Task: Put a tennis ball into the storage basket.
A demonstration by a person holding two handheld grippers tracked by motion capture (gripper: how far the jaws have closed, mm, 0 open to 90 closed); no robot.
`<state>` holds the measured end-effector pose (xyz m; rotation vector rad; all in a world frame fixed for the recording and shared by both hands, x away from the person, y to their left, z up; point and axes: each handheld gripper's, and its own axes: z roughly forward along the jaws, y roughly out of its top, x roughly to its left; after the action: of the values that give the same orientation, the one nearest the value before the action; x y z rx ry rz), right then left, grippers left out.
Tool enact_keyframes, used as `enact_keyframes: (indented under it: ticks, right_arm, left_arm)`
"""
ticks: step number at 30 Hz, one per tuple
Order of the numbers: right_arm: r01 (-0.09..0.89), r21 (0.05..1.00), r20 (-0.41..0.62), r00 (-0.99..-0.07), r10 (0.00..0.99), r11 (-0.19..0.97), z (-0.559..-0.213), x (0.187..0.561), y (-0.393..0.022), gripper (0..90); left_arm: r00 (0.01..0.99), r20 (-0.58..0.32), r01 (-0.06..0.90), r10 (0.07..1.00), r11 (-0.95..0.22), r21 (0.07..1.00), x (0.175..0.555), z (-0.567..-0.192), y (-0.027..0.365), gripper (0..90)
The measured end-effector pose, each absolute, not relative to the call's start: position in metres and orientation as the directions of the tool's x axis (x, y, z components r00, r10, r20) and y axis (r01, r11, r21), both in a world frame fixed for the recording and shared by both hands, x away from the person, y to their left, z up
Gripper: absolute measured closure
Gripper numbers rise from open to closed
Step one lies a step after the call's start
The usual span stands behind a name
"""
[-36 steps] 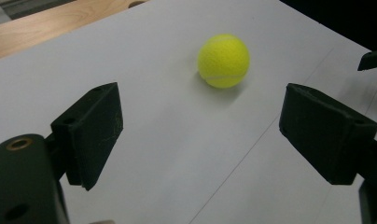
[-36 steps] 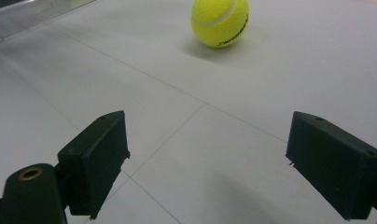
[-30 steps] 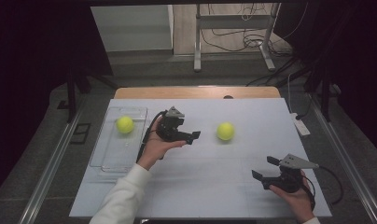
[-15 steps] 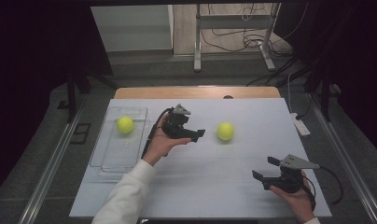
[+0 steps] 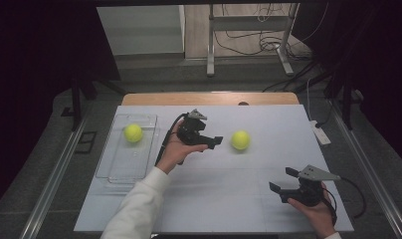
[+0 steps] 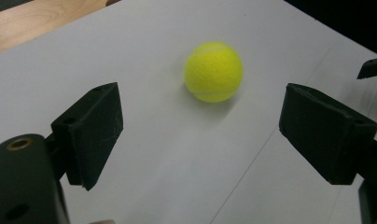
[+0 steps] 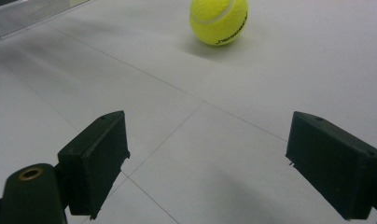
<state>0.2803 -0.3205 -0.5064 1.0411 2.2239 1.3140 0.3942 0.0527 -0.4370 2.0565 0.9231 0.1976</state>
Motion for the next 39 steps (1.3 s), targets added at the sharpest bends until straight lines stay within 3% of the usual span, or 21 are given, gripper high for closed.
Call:
enact_keyframes:
  ticks: [39]
  right_arm:
    - [0.415,0.859,0.064,-0.670,0.739,0.301,-0.507,0.281,-0.320,12.8]
  left_arm:
    - [0.726,-0.171,0.551,0.666,-0.415,0.724,0.420,-0.445,0.009,13.7]
